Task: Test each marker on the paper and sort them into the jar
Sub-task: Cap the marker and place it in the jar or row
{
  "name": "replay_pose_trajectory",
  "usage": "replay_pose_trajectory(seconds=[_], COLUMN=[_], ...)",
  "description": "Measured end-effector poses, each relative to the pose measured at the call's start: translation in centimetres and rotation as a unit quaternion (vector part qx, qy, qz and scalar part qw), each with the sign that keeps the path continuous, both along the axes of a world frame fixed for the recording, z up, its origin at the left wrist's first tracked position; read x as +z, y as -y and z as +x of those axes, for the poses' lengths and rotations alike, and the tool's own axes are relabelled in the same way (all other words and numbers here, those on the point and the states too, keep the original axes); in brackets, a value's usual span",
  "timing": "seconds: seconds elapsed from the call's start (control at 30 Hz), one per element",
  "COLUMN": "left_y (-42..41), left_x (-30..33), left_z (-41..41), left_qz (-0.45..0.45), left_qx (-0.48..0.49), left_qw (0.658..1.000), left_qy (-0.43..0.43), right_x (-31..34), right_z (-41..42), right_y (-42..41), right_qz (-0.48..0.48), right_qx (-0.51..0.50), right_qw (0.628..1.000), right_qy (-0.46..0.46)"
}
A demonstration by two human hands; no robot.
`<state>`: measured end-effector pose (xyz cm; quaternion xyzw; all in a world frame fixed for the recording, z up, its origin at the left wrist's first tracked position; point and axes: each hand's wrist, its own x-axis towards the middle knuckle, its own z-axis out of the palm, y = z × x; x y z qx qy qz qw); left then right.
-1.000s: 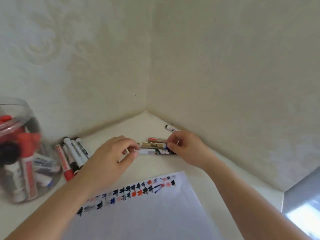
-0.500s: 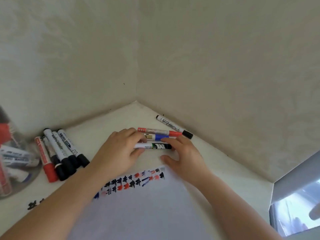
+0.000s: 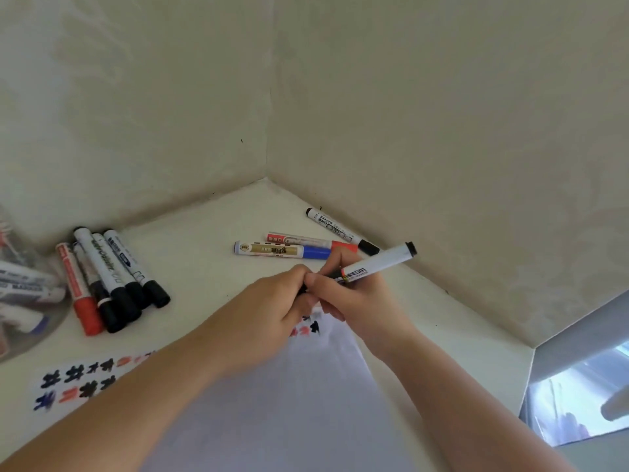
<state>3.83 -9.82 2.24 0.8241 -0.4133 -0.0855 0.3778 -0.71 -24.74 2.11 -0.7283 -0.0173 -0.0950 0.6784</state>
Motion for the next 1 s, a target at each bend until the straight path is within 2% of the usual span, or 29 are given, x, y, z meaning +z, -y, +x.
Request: replay_pose_trajectory(seconds=[0.13, 0.33, 0.43, 0.57, 0.63, 0.73, 0.8, 1.0], left_y=[0.0, 0.2, 0.1, -0.2, -0.5, -0.7, -0.8, -0.8], left_x=[0.0, 0.6, 0.3, -0.7, -1.5, -2.7, -3.2, -3.7], left_z=[-0.5, -0.8, -0.7, -0.1, 0.3, 0.3, 0.2, 0.1], left_qz=[-0.005, -0.020, -0.011, -0.009, 0.011, 0.054, 0.080, 0.110], left_qx=[-0.005, 0.002, 0.017, 0.061, 0.082, 0.059, 0.053, 0.044], left_qw=[0.998, 0.992, 0.989, 0.992, 0.990, 0.987, 0.984, 0.978], left_qy=[0.062, 0.128, 0.145, 0.111, 0.116, 0.142, 0.152, 0.172], right_x=[-0.1, 0.2, 0.4, 0.6, 0.1, -1.4, -2.0, -2.5], right_z=[-0.3, -0.5, -0.6, -0.8, -0.7, -0.5, -0.7, -0.7], right_y=[-0.1, 0.1, 0.4, 1.7, 2.3, 2.5, 2.5, 2.1], right_qz=[0.093, 0.126, 0.073, 0.037, -0.001, -0.091, -0.126, -0.126], right_qx=[0.030, 0.057, 0.044, 0.042, 0.003, -0.103, -0.122, -0.121], right_qw=[0.995, 0.990, 0.996, 0.998, 0.998, 0.987, 0.981, 0.983], right_qy=[-0.006, -0.013, -0.010, -0.034, -0.062, -0.078, -0.087, -0.063])
